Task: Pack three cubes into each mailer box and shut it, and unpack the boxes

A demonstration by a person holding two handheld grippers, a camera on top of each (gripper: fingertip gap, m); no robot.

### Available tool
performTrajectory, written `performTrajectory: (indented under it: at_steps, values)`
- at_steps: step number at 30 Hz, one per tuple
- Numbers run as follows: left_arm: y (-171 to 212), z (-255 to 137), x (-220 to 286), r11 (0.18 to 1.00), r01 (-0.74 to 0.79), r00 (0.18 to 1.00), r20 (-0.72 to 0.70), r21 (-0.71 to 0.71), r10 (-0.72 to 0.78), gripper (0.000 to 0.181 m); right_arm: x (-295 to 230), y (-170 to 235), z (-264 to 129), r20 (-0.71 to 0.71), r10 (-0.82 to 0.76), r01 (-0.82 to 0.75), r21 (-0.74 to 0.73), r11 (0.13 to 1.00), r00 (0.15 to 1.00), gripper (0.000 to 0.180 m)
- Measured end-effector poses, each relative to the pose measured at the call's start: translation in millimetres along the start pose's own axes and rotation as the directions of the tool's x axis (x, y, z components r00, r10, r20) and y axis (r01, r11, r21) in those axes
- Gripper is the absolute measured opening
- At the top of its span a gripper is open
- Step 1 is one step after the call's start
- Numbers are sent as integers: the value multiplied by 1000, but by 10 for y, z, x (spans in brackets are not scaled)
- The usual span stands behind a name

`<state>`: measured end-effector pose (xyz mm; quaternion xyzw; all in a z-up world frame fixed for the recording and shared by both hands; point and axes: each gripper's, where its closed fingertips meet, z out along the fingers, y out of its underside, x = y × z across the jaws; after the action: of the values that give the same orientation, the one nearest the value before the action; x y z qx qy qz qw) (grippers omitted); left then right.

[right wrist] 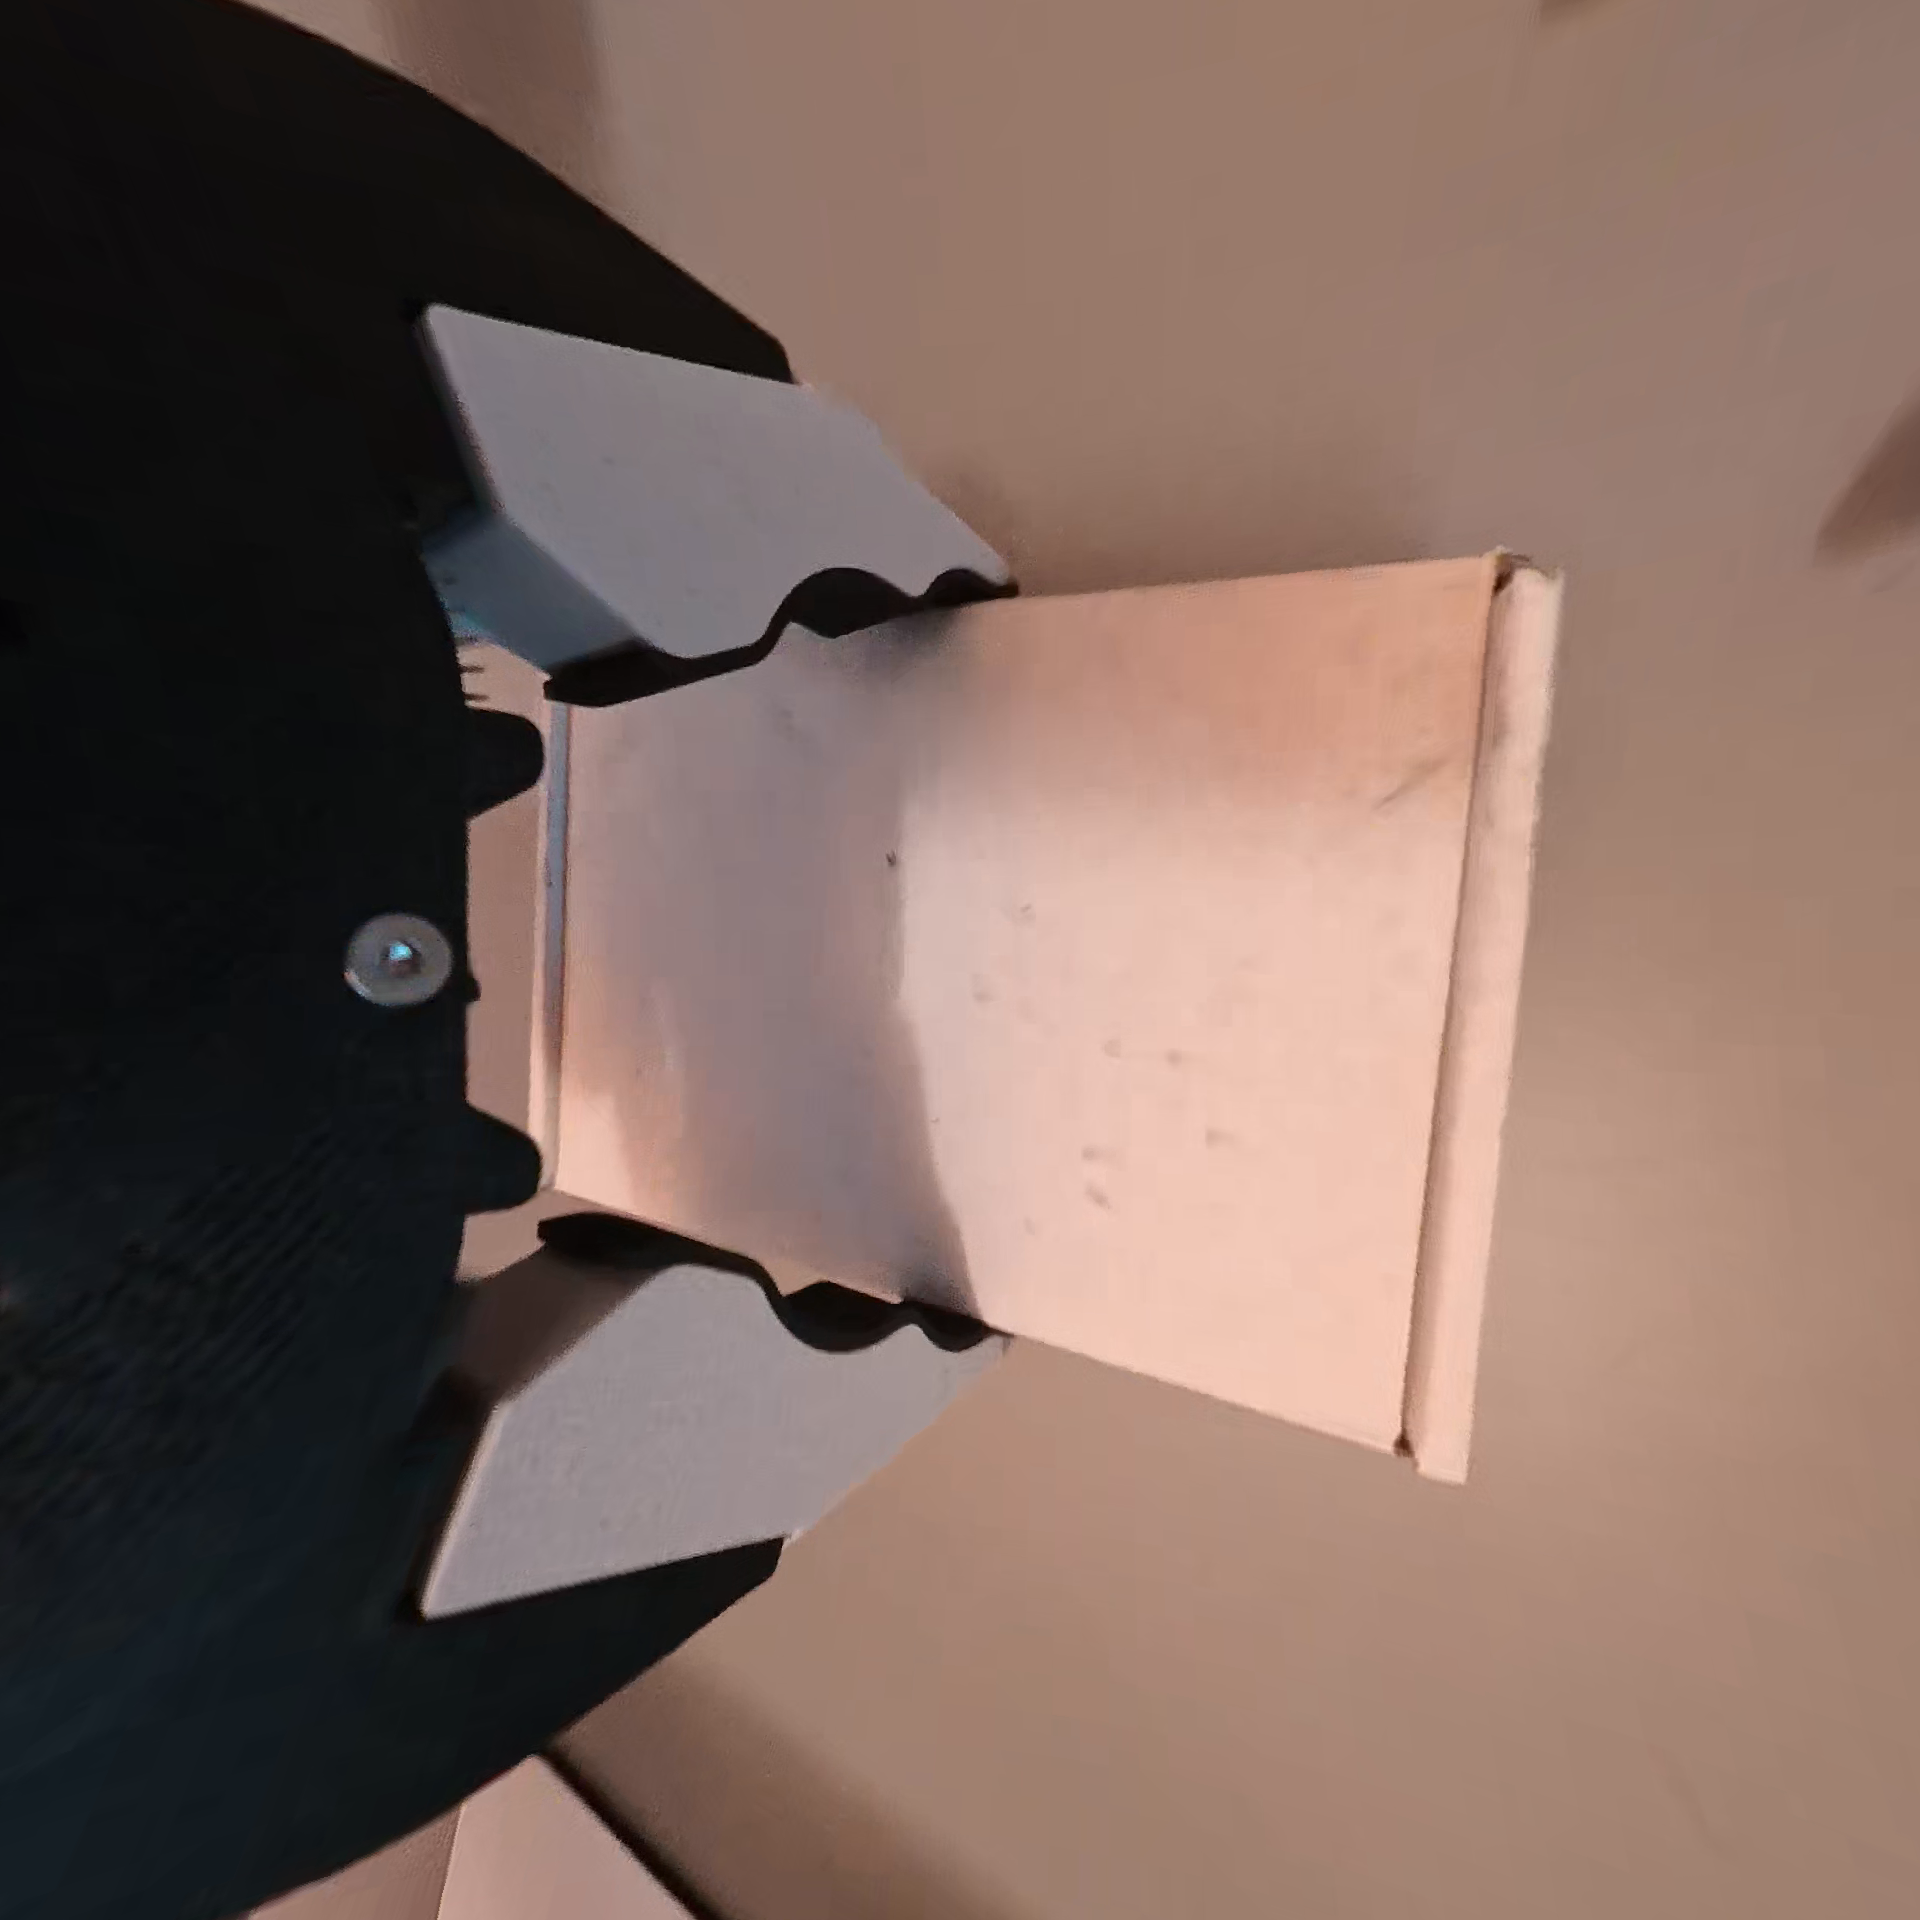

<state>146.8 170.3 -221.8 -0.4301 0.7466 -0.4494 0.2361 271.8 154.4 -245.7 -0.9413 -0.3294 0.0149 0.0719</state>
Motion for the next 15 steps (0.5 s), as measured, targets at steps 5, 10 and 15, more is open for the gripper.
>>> performTrajectory:
  at_steps: [5,10,15]
  values:
    - [-29,-28,-29,1000,9,1000,17,25,-9,90,-74,141,-289,6,-11,12,-35,999,1000,128]
    - [-13,-33,-18,1000,6,1000,18,18,-6,88,96,668,-1327,-145,14,-9,32,999,989,128]
    - [34,10,4,999,-35,999,36,-24,35,88,360,2021,-2074,-286,108,-148,-123,981,952,129]
